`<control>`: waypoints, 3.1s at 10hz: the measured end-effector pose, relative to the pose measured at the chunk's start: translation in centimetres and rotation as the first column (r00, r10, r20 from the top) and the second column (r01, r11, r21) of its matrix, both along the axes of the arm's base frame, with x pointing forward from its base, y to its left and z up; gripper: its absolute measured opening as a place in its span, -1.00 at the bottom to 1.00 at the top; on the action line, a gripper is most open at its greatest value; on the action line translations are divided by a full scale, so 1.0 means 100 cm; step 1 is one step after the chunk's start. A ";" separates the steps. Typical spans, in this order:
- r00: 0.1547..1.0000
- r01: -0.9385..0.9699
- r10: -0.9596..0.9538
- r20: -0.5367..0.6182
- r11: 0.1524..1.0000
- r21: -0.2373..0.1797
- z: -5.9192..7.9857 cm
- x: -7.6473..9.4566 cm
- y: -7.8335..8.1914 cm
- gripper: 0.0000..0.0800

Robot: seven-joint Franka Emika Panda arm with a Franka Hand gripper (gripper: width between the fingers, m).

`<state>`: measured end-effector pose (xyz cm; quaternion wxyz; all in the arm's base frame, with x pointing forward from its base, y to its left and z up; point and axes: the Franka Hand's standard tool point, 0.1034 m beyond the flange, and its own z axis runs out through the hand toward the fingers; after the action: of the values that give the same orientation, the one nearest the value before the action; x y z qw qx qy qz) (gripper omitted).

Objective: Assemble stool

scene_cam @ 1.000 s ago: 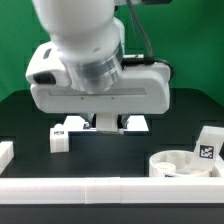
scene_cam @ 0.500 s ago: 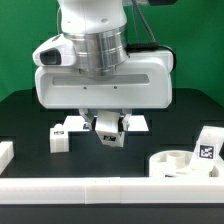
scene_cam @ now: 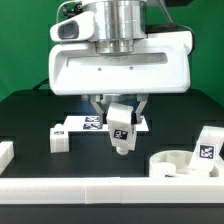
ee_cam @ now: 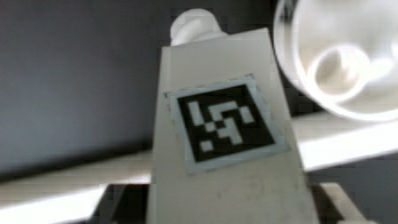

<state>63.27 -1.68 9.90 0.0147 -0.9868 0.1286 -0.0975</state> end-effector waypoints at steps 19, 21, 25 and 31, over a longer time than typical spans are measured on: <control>0.947 0.045 -0.065 0.316 0.996 0.071 0.013 0.013 0.064 -0.18; 0.947 0.045 -0.064 0.314 0.997 0.068 0.011 0.013 0.062 -0.18; 0.951 0.044 -0.061 0.302 0.997 0.066 0.002 0.010 0.062 -0.18; 0.955 0.047 -0.062 0.290 0.997 0.061 -0.007 0.006 0.058 -0.18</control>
Offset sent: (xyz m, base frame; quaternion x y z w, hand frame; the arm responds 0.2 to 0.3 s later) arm 0.0011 0.0300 0.0271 0.1103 0.0362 0.0868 0.9894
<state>63.90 4.09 9.23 0.0570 -0.9570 0.1547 -0.2387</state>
